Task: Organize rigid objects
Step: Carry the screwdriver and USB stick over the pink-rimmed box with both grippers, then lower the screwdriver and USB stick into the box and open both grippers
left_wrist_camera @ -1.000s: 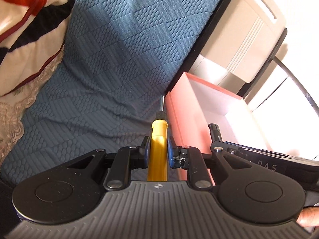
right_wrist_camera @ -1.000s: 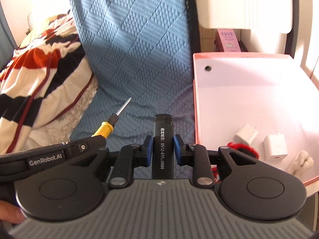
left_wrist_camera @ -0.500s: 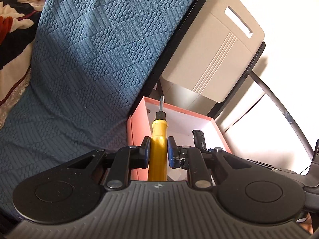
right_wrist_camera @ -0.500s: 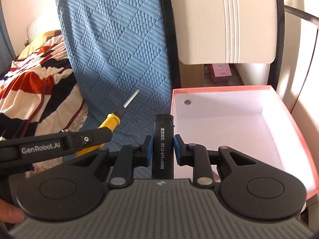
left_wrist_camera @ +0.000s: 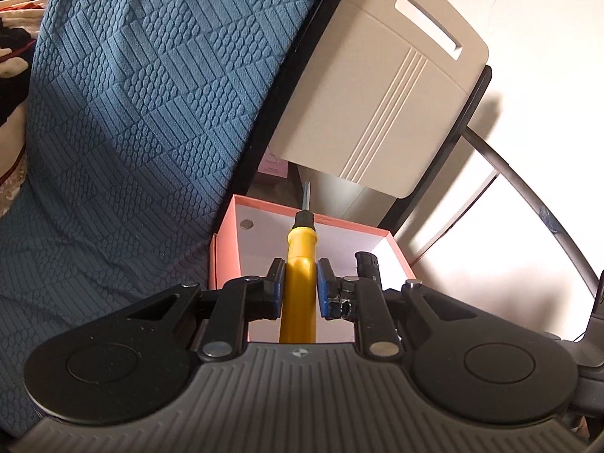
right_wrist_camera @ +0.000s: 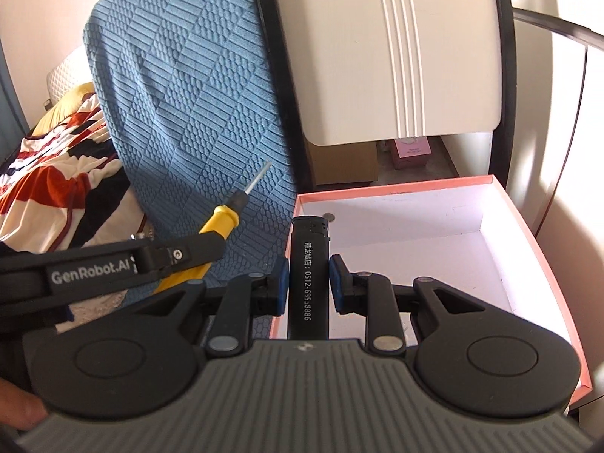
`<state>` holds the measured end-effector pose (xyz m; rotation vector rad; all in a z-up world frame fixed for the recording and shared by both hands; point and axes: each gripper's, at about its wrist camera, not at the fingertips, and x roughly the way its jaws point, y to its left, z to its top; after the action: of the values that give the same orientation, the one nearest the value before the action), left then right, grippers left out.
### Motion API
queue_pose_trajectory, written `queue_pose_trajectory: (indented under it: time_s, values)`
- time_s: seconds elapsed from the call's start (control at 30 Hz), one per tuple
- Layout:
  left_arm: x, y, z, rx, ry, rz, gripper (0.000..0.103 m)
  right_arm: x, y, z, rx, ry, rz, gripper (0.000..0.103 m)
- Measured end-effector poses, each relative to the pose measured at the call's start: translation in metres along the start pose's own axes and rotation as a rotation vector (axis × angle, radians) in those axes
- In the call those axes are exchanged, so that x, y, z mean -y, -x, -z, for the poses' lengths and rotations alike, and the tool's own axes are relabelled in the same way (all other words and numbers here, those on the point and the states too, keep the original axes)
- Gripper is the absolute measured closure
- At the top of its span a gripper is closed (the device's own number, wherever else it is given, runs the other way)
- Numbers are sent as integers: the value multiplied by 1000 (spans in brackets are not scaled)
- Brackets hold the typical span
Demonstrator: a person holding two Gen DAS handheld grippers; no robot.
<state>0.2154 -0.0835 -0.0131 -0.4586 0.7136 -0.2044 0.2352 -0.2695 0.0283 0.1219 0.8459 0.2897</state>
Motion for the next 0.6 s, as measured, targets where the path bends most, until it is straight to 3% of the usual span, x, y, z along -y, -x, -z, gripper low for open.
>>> queue_pose_trajectory:
  time_s: [0.33,0.6]
  values:
    - [10,-49,37,-114,-29,-37,82,54,-23,39,-102,-64,54,76]
    - [9,-76,61,-204,-54,-61,82,67,-42,73,-178,-67,66,76]
